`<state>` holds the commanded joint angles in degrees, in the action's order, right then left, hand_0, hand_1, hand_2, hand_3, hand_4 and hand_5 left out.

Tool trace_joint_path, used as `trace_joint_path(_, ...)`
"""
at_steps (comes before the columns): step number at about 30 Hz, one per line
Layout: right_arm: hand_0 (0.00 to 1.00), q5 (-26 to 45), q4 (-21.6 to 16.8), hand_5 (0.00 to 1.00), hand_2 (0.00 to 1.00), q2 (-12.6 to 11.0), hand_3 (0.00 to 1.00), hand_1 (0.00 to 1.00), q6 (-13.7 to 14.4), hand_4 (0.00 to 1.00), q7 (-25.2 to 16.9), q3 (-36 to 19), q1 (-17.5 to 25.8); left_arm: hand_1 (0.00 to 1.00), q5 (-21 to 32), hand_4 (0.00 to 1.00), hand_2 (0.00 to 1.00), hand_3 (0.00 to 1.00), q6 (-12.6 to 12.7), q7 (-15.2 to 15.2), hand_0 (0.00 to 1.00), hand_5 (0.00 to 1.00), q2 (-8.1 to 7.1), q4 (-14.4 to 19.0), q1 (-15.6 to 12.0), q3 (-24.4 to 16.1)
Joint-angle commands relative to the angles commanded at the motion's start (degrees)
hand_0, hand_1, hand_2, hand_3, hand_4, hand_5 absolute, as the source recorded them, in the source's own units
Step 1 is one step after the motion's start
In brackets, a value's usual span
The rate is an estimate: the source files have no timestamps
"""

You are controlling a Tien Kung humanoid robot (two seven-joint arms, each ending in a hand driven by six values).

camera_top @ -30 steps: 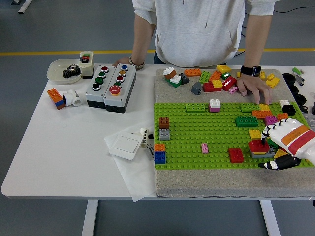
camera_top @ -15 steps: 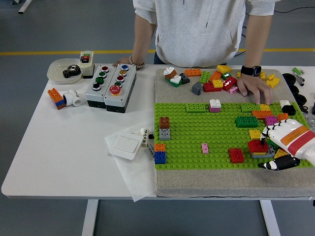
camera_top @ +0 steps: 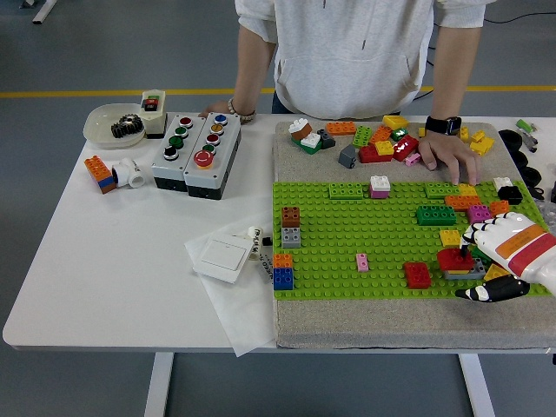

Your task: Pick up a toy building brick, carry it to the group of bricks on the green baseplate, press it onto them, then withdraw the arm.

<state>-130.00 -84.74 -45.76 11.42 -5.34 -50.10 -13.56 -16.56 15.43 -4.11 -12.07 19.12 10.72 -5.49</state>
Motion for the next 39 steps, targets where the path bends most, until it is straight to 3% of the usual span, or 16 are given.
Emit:
trace_joint_path(31,0.505,0.0,-2.3,0.635,0.648,-0.2,0.544,0.559,1.8,0.998,0.9,-4.2,0.7,0.735,-0.2,0.611,0.724,0.584,0.0,0.0,0.737,0.645,0.05,0.0,-0.1,-0.1)
trace_joint_path(35,0.505,7.8,-1.7,0.635,0.648,1.3,0.544,0.559,8.6,0.998,3.3,-6.0,2.3,0.735,-0.1,0.611,0.724,0.584,-0.1,0.0,0.737,0.645,0.01,-0.1,-0.1,-0.1)
trace_joint_path(36,0.558,10.4,-1.8,0.64,0.669,1.5,0.568,0.589,10.3,0.998,3.2,-6.1,2.4,0.735,-0.1,0.611,0.725,0.584,-0.1,0.0,0.737,0.645,0.01,-0.1,-0.1,-0.1)
trace_joint_path(39,0.558,17.5,-2.5,0.64,0.669,2.2,0.568,0.589,12.4,0.998,1.2,-6.7,2.8,0.735,-0.2,0.611,0.725,0.584,-0.1,-0.1,0.737,0.645,0.03,-0.1,-0.2,-0.2)
